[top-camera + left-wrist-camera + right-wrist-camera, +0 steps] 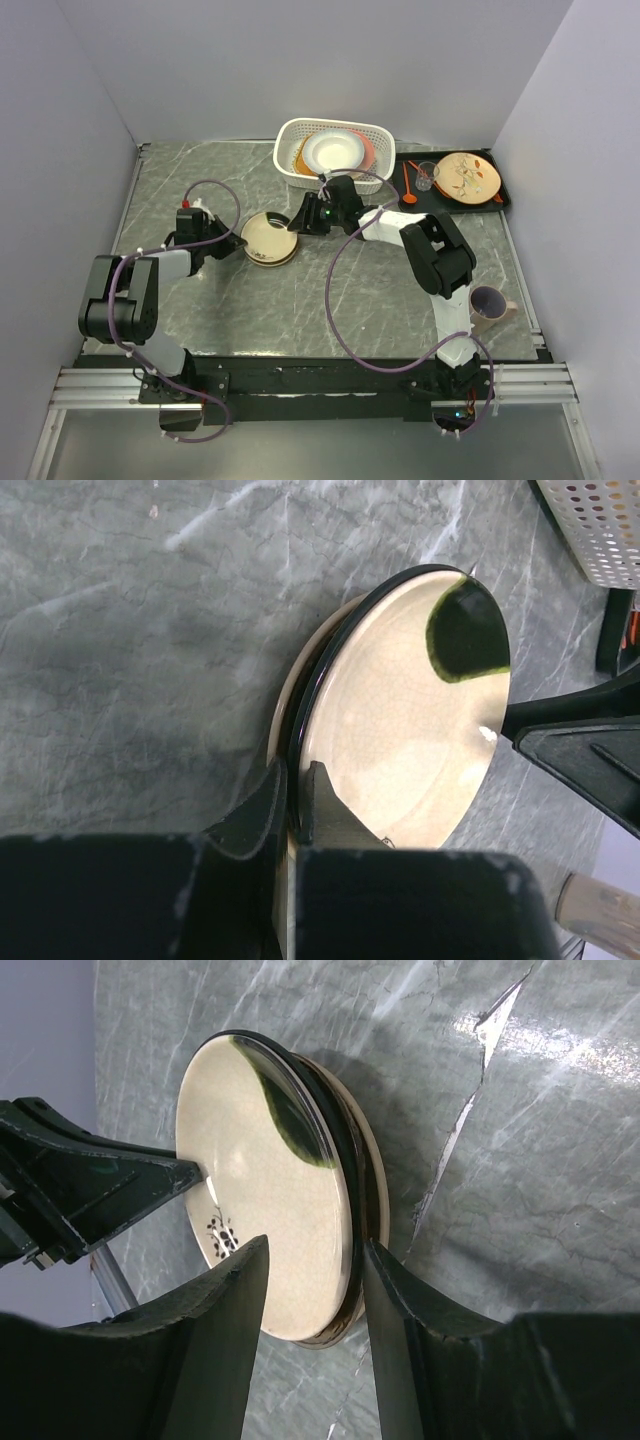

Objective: Place the plates into the plastic bin on the countertop
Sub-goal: Pick up the plate at the center of the board.

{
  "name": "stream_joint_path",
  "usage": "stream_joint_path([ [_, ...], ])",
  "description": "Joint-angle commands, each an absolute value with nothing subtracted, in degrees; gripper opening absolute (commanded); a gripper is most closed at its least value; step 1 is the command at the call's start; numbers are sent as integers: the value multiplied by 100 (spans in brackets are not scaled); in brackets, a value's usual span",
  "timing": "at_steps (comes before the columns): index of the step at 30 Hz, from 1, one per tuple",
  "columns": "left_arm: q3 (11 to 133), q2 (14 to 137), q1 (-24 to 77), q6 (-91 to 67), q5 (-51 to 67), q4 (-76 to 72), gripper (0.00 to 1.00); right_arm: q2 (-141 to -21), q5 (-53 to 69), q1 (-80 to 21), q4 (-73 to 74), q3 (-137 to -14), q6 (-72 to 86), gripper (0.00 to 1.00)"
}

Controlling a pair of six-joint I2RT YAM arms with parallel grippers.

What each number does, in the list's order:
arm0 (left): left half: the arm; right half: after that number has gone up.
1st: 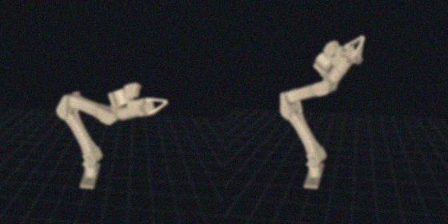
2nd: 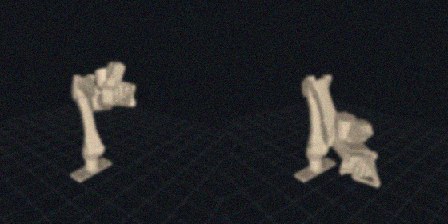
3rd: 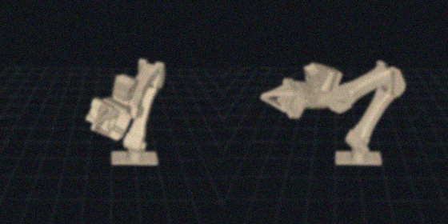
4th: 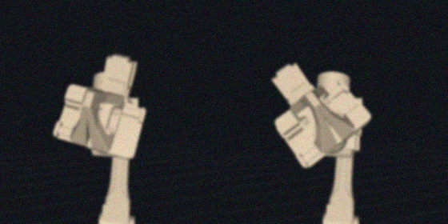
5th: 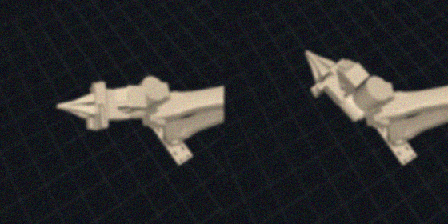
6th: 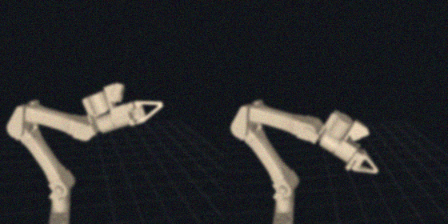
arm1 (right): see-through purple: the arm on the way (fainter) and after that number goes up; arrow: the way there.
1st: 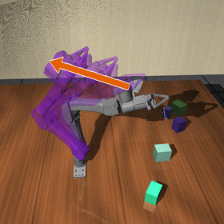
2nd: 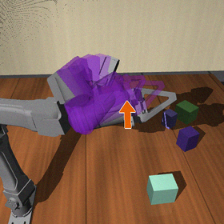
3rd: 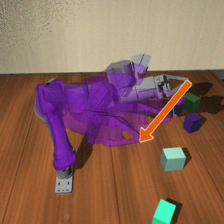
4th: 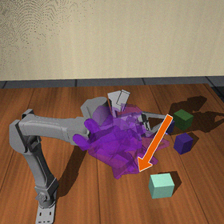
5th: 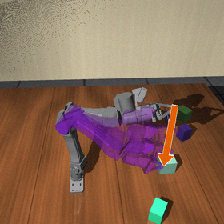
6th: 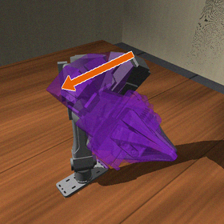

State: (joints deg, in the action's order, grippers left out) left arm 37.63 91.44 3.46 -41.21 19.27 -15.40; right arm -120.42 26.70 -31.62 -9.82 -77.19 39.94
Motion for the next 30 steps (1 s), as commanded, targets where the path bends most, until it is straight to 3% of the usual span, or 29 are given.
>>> stream_joint_path([
  [1, 3867, 9272, 360, -4157, 2153, -1924, 1, -11795, 2742, -3190, -1143, -7647, 3955, 50],
  [16, 3753, 9167, 352, -4377, 2786, -2391, 1, -11645, 2707, -3182, -1318, -7488, 3981, 46],
  [24, 3744, 9167, 352, -4342, 2769, -2364, 1, -11610, 2540, -3182, -1231, -7471, 3929, 14],
  [30, 3779, 9167, 352, -4263, 2628, -2224, 1, -11540, 2452, -3182, -1195, -7453, 3902, 5],
])
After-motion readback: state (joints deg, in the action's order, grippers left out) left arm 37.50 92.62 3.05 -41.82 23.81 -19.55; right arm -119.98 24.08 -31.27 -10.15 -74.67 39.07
